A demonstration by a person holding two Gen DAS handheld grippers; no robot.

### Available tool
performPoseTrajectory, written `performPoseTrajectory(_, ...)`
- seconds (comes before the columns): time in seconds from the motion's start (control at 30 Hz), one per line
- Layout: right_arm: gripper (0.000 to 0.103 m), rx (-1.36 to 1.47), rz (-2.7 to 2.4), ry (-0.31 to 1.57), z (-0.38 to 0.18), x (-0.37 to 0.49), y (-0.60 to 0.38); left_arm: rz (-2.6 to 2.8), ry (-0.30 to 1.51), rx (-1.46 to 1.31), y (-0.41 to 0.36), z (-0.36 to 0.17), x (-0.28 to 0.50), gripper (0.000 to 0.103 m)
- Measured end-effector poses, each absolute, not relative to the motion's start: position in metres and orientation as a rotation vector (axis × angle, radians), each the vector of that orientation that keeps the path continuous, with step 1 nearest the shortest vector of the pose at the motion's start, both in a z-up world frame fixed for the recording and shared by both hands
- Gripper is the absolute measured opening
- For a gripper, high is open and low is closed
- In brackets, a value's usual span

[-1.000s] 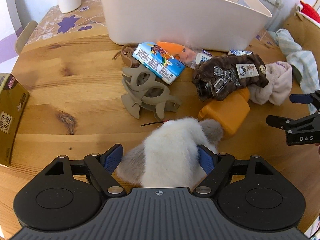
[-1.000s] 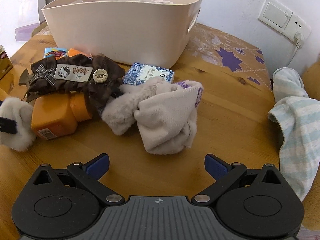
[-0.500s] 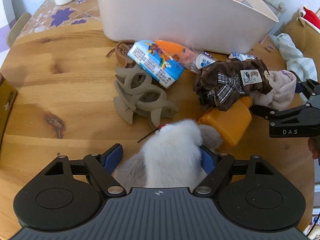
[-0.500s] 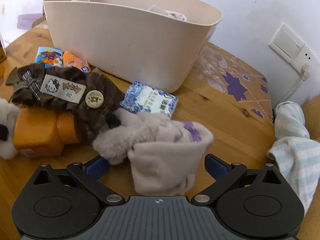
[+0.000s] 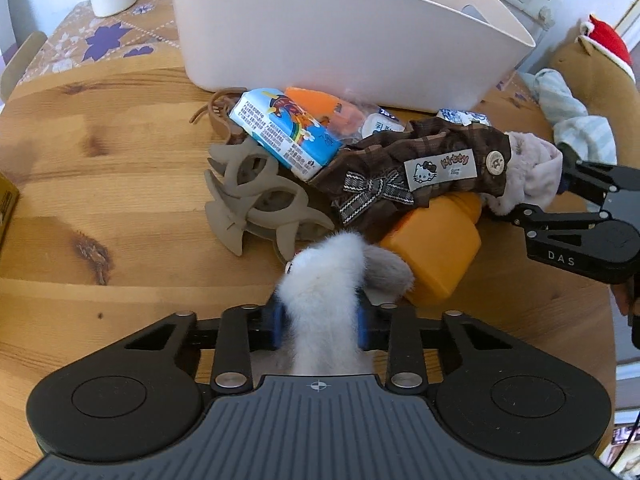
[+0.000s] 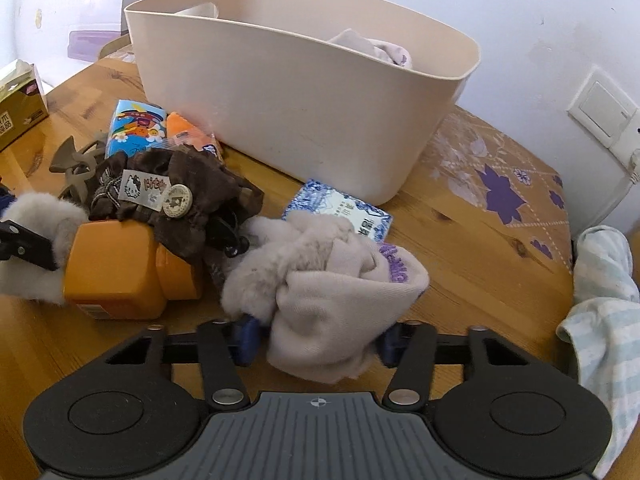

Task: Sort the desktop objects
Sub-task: 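Grasp the white plush with the left gripper while the right grasps the pink-white cloth, then carry the white plush and pink-white cloth over the cream basket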

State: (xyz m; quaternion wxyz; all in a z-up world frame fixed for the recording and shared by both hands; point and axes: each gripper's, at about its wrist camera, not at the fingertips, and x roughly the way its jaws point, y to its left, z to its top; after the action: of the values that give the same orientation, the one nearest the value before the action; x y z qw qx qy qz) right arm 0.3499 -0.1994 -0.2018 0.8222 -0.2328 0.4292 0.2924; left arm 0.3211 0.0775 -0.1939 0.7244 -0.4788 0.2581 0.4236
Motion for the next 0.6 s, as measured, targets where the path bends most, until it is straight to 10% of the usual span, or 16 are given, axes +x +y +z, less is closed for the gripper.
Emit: performPoseTrajectory(0.6,0.035,-0.432,0.560,0.847,-0.177,0.324,-0.226,0.929,0.566,-1.037,0.063,-0.187,0.307,0.022)
